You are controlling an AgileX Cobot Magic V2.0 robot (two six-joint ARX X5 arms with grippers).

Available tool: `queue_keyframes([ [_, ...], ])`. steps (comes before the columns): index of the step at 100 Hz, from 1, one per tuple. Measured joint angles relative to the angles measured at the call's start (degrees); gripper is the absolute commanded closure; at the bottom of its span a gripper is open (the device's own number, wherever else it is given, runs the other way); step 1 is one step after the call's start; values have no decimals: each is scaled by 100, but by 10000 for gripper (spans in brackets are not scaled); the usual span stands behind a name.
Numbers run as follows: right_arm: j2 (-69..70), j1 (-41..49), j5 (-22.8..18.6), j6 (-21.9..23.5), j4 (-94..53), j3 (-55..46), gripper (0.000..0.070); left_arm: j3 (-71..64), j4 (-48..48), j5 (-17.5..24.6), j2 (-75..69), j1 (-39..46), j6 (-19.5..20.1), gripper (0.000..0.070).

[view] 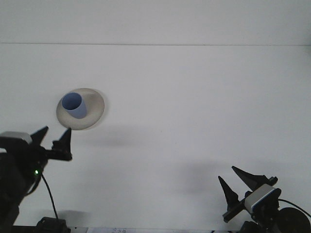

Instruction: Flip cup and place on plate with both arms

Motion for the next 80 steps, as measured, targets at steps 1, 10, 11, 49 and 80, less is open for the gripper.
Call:
queue_keyframes([
  [1, 0, 0, 0, 0, 0, 0, 343, -114, 15, 33, -92, -24, -31, 201],
  [10, 0, 0, 0, 0, 0, 0, 343, -1121, 7, 160, -898, -195, -289, 200],
  [11, 0, 0, 0, 0, 0, 0, 343, -1215, -2, 164, -973, -199, -313, 201],
  [49, 0, 0, 4, 17, -9, 0, 696, -1976, 22, 164, -2039, -221, -527, 684],
  [80, 0, 0, 4, 17, -9, 0, 696, -1976, 24, 164, -2041, -221, -490, 684],
])
